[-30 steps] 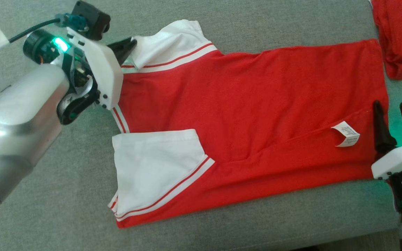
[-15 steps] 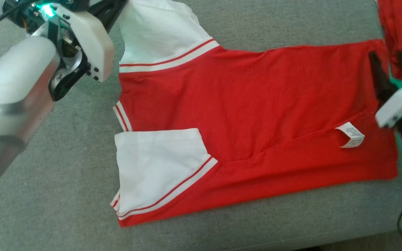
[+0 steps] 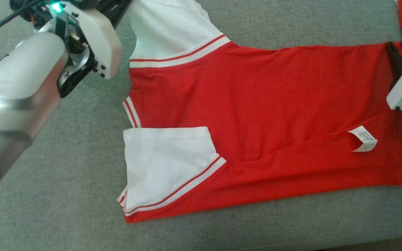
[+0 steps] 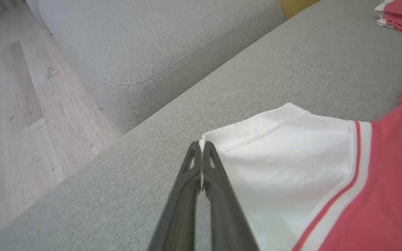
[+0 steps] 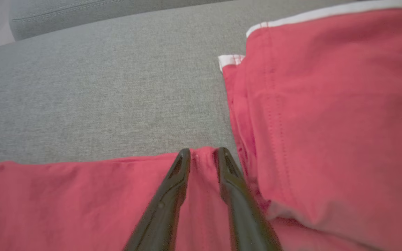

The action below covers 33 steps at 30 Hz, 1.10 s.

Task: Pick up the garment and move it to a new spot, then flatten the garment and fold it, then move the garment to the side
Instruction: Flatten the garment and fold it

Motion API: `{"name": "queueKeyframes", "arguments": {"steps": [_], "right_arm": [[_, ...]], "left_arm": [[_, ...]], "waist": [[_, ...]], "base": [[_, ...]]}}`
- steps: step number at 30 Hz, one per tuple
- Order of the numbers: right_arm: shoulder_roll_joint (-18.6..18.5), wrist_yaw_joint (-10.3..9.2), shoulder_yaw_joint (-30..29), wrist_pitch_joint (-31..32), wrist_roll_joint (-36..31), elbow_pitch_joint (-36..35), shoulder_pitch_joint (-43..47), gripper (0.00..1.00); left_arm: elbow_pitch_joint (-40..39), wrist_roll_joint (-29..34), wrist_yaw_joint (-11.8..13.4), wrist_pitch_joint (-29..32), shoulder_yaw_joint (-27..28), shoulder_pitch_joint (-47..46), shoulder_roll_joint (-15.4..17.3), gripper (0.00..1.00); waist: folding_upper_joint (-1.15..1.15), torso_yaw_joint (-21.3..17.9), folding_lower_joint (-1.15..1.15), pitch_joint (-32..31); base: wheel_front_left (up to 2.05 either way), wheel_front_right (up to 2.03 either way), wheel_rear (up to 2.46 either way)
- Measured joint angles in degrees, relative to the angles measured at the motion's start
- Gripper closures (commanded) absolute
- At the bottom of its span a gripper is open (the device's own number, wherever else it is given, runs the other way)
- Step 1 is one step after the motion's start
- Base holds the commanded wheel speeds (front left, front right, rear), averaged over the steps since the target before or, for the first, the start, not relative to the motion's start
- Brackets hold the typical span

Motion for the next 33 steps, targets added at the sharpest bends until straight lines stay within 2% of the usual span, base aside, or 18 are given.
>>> {"name": "queueKeyframes", "arguments": {"steps": [3, 5, 6, 14, 24, 33], "right_arm": [[-0.27, -0.01, -0.01, 0.04, 0.0, 1.16, -0.07, 0.67], [-0.29, 0.0, -0.02, 0.07, 0.0, 1.72, -0.18, 0.85], [-0.33, 0.0, -0.04, 0.12, 0.0, 1.91, -0.28, 1.0], [-0.49, 0.0, 0.22, -2.09, 1.21, 1.35, -2.83, 1.0], [-1.94, 0.0, 0.4, -5.02, 2.3, 0.8, -9.27, 1.0], [-2.16, 0.0, -0.49, -5.14, 3.37, 0.93, -5.65, 1.0]], "left_arm": [[0.22, -0.48, 0.0, -0.26, -0.83, -0.01, -0.13, 1.0], [0.33, -1.01, 0.0, -0.3, -1.26, -0.02, -0.31, 1.0], [0.43, -1.02, 0.0, -0.38, -1.36, -0.02, -0.46, 1.0], [2.03, -1.15, 0.0, -4.13, -1.94, -0.33, -0.74, 1.0], [7.47, 0.46, -0.01, -13.47, -0.96, -5.8, -1.07, 1.0], [3.33, -1.19, -0.01, -14.57, -2.32, -1.79, -1.3, 1.0]], "waist": [[0.0, 0.16, 0.0, 0.03], [0.0, 0.32, 0.0, 0.08], [0.0, 0.43, 0.0, 0.11], [0.0, 0.64, 0.0, -0.81], [0.0, 1.27, 0.0, -2.41], [0.0, 3.66, -0.01, -4.97]], "base": [[0.0, 0.0, 0.0], [0.0, 0.0, 0.0], [0.0, 0.0, 0.0], [0.0, 0.0, 0.0], [0.0, 0.0, 0.0], [0.0, 0.0, 0.0]]}}
